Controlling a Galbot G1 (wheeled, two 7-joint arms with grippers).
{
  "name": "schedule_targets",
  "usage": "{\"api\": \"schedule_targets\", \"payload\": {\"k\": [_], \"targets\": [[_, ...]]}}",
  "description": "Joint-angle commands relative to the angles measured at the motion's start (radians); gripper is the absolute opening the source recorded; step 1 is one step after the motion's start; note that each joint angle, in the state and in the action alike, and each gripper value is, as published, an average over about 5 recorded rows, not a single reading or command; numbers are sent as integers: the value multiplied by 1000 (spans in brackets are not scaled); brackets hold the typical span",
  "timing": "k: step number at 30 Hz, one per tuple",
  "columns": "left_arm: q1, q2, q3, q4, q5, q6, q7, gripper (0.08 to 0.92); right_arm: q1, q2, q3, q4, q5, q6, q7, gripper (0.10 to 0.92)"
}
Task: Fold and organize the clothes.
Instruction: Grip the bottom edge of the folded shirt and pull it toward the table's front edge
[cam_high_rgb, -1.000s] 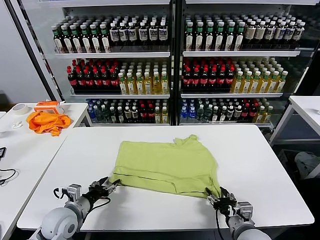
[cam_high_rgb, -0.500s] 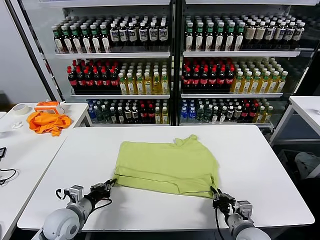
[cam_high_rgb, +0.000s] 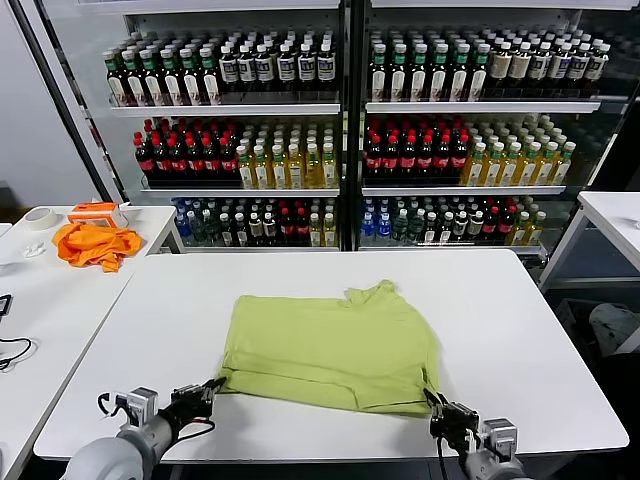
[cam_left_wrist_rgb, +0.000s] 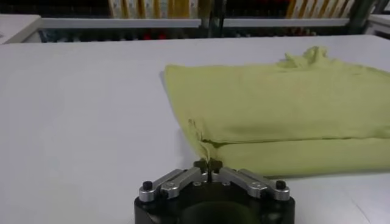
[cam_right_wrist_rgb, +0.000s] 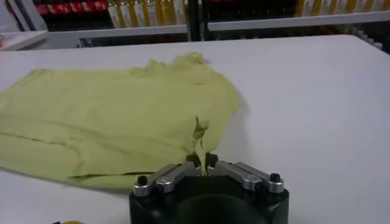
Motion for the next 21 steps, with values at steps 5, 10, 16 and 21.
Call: {"api": "schedule_targets", "payload": {"k": [5, 10, 16, 21], "targets": [[239, 11, -155, -154, 86, 73, 25, 82, -99, 2, 19, 63, -88, -27, -2, 167], [279, 11, -180, -216, 116, 91, 25, 95, -119, -10, 61, 93, -67, -48, 2, 306], [232, 36, -233, -284, 71, 81, 10, 258, -109, -39, 179, 170, 1, -52, -21, 471], [102, 96, -198, -198, 2, -60, 30, 405, 51, -64, 188, 140, 50, -53, -22, 610]]}}
